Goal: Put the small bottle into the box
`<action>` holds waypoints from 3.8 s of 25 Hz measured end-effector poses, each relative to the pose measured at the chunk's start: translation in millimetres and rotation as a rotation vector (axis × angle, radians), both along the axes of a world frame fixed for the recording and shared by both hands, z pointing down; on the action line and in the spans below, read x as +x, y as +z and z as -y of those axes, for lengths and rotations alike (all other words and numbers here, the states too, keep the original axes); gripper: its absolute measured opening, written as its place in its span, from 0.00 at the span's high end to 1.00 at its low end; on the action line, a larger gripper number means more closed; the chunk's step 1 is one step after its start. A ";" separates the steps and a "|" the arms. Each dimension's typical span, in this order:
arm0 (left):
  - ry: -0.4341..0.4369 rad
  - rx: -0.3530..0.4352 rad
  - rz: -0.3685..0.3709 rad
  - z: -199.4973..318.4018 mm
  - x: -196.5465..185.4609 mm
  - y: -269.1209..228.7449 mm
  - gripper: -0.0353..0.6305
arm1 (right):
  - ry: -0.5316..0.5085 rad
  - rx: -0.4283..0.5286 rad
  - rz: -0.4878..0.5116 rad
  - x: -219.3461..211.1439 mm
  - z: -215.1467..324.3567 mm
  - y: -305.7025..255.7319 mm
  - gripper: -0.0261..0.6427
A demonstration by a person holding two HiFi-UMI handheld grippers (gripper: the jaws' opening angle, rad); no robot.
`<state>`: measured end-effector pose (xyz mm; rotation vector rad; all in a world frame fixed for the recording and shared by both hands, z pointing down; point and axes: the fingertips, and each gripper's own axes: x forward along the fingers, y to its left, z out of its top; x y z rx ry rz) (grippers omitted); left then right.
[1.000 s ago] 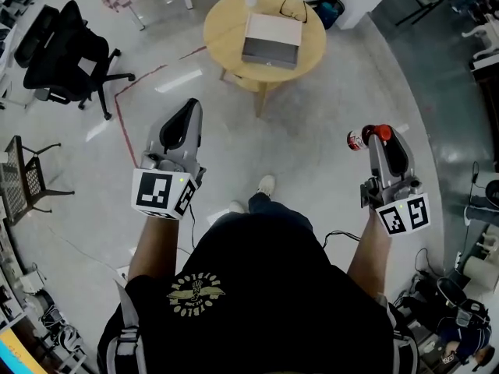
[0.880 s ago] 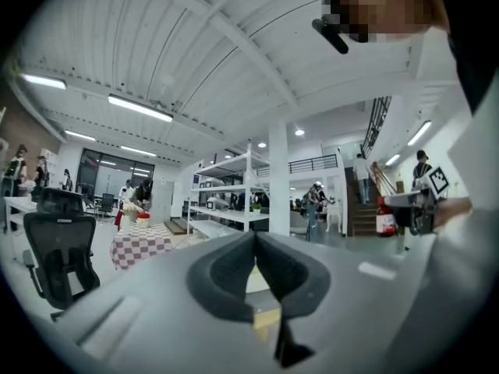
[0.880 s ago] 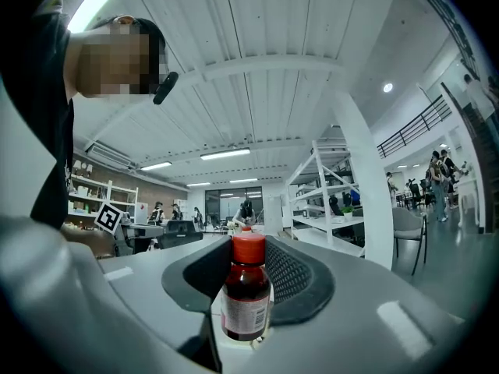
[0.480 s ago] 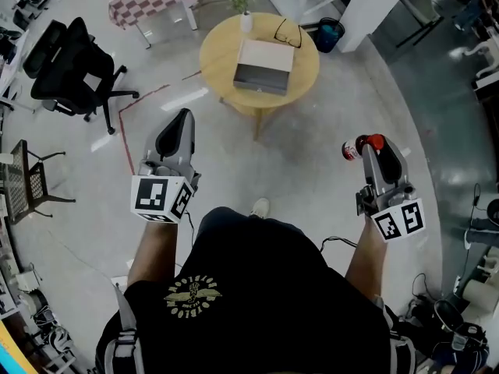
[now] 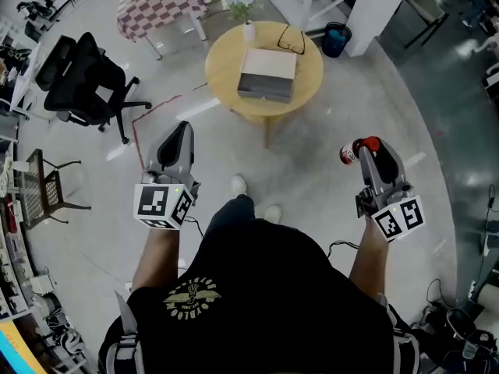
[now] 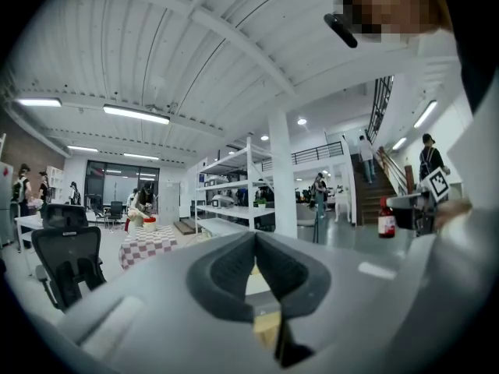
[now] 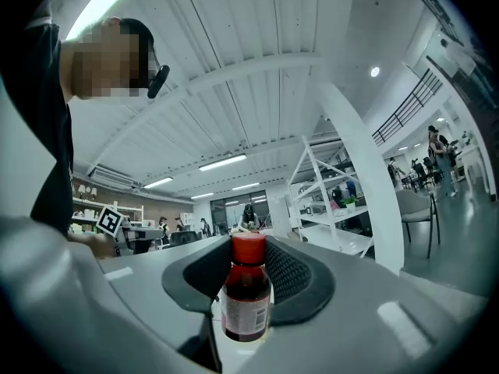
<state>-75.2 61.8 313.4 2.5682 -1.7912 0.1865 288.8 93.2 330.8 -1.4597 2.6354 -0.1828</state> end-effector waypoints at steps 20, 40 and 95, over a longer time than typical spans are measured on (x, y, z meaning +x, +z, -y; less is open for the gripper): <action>0.037 -0.077 -0.070 49.6 -21.7 34.8 0.95 | 0.016 -0.021 -0.087 -33.5 40.8 -5.7 0.74; 0.101 0.001 -0.079 192.6 -110.0 17.4 0.95 | 0.060 0.053 -0.156 -131.1 155.1 -55.5 0.74; 0.245 -0.187 0.000 299.9 -55.8 114.0 0.95 | 0.014 -0.150 -0.144 -140.8 300.5 59.5 0.74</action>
